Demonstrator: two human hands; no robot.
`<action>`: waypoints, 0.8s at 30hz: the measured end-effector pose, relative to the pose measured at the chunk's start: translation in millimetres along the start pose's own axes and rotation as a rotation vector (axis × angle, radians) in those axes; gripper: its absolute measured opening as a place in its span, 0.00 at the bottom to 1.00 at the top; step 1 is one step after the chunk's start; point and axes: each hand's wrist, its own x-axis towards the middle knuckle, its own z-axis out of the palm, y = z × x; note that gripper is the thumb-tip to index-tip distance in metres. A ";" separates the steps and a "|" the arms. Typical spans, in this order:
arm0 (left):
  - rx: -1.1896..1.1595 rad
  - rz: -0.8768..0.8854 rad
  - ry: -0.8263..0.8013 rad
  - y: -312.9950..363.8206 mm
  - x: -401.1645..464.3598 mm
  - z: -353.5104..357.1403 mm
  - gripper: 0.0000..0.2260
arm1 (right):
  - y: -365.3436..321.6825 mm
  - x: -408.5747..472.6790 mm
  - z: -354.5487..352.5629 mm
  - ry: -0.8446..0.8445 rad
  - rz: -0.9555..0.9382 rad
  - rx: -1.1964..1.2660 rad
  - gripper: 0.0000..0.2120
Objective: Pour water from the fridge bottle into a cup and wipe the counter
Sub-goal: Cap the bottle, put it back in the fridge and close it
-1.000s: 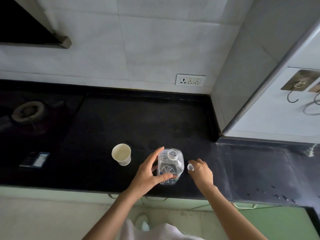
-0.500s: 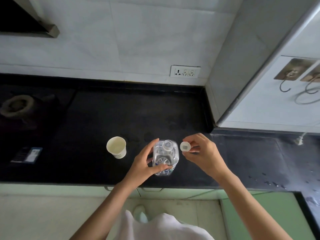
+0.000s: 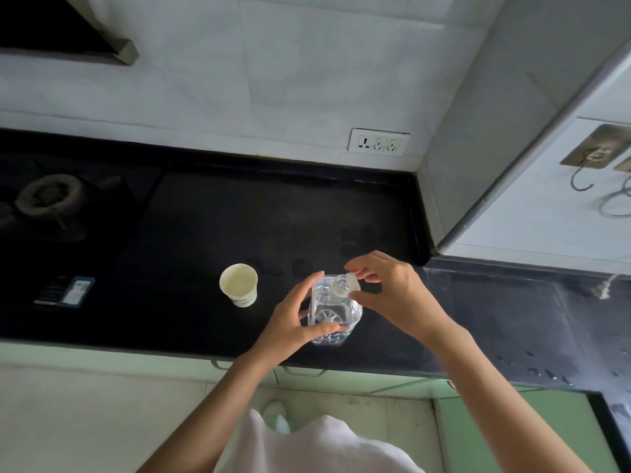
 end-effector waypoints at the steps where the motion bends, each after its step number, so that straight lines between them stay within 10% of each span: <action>1: 0.004 0.003 0.000 0.0 -0.1 -0.2 0.36 | -0.9 1.0 -0.7 -0.017 -0.009 0.013 0.17; 13: 0.026 0.027 0.009 2.3 -0.6 -0.7 0.35 | -10.9 19.7 -3.8 -0.203 -0.278 -0.247 0.16; 20: 0.027 0.023 0.011 1.1 -0.5 -0.5 0.36 | -25.2 25.5 -6.2 -0.197 -0.144 -0.445 0.10; 24: 0.042 0.019 -0.007 1.6 -0.4 -1.8 0.36 | -27.5 22.7 2.9 -0.119 0.036 -0.640 0.26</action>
